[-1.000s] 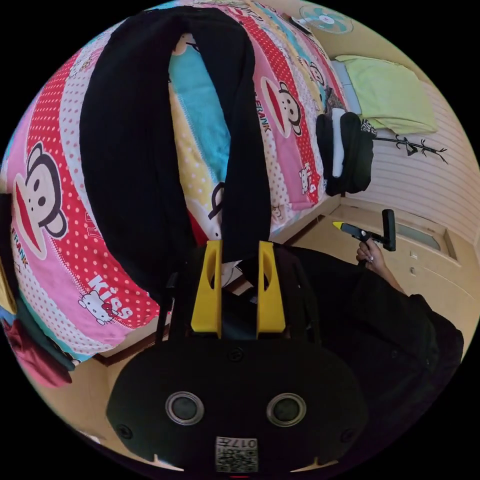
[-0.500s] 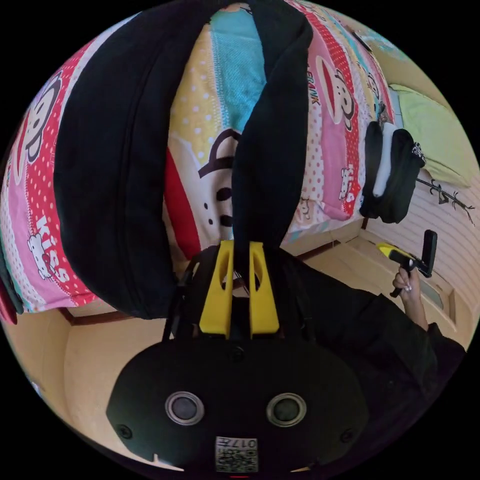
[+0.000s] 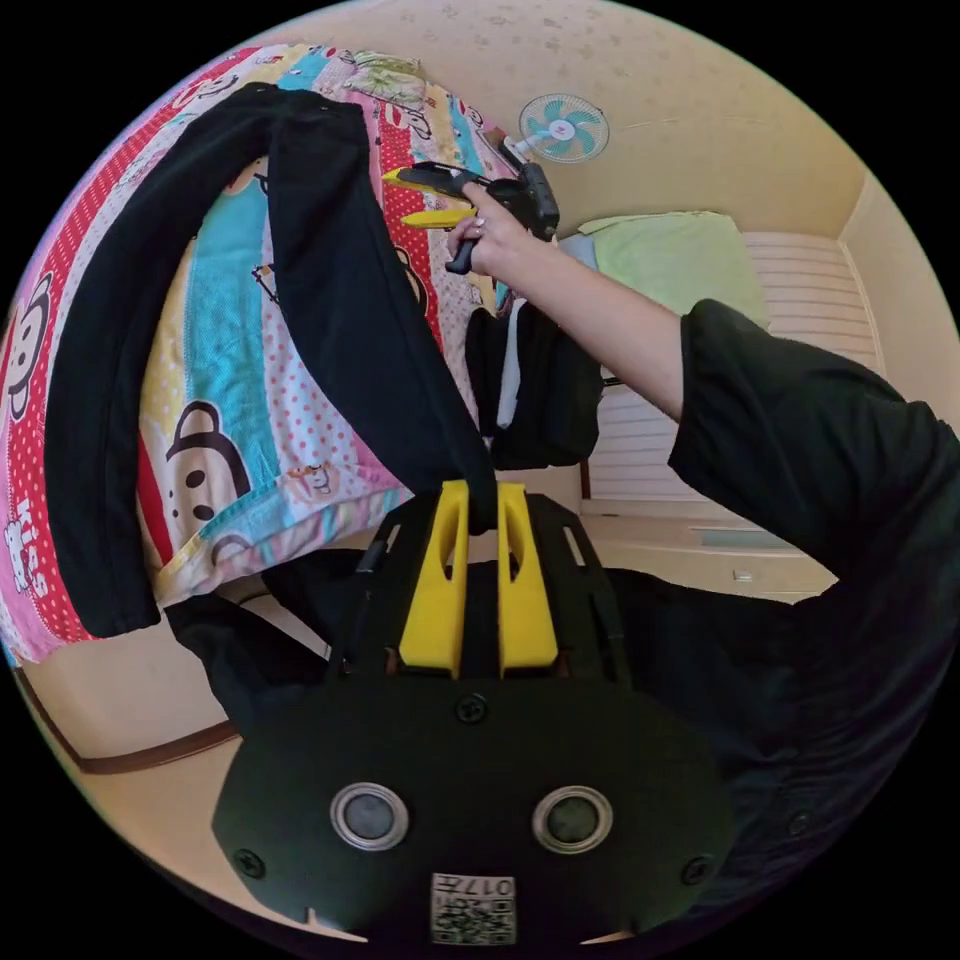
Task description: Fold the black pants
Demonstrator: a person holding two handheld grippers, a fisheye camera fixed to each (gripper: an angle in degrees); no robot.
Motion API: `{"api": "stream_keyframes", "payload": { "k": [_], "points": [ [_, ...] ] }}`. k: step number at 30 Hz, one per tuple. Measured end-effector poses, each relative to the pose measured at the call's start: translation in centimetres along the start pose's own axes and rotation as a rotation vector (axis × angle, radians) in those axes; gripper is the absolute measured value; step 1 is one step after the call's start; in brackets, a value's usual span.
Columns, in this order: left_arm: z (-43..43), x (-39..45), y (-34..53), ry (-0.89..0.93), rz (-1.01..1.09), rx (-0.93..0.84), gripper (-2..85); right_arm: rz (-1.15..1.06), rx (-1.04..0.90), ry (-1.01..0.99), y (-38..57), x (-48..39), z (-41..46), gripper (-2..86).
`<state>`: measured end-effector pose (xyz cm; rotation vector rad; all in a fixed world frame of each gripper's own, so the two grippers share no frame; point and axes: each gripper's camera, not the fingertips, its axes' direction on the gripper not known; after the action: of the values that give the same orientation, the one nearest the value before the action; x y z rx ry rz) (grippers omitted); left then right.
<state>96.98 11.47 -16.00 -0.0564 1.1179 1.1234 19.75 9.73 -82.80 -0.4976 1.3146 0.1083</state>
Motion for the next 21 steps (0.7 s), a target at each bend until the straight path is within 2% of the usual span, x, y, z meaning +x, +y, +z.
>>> {"api": "stream_keyframes", "payload": {
  "k": [2,4,6,8,10,11,16,19,21],
  "points": [
    [-1.7,-0.3,-0.3,0.014,-0.005,0.010,5.1,0.157,0.041,-0.100,-2.3,3.6,1.3,17.0],
    [-4.5,-1.6,-0.4,0.083,-0.022,0.059,5.1,0.221,0.059,-0.073,-3.2,5.2,2.1,15.4],
    [-6.7,-3.1,-0.4,0.178,-0.059,0.117,5.1,0.186,0.082,-0.109,-4.0,5.5,2.7,11.9],
    [-8.4,-5.3,-0.2,0.280,-0.115,0.164,5.1,0.124,0.086,-0.233,-5.4,5.0,3.5,6.9],
    [-10.3,-9.3,0.6,0.425,-0.233,0.222,5.1,0.136,0.098,-0.260,-6.5,4.1,3.8,4.9],
    [-10.9,-10.4,1.0,0.468,-0.270,0.247,5.1,0.135,0.116,-0.263,-7.1,2.8,3.7,4.3],
    [-14.6,-19.3,5.6,1.026,-0.510,0.568,5.1,0.030,0.167,-0.328,-9.1,-6.7,5.2,3.4],
    [-15.6,-23.5,8.2,1.141,-0.687,0.707,5.0,0.006,0.137,-0.268,-9.9,-13.3,11.0,3.8],
    [-16.4,-25.9,8.7,1.193,-0.714,0.753,5.0,-0.017,0.077,-0.188,-10.2,-16.6,16.7,4.3]
  ]
}}
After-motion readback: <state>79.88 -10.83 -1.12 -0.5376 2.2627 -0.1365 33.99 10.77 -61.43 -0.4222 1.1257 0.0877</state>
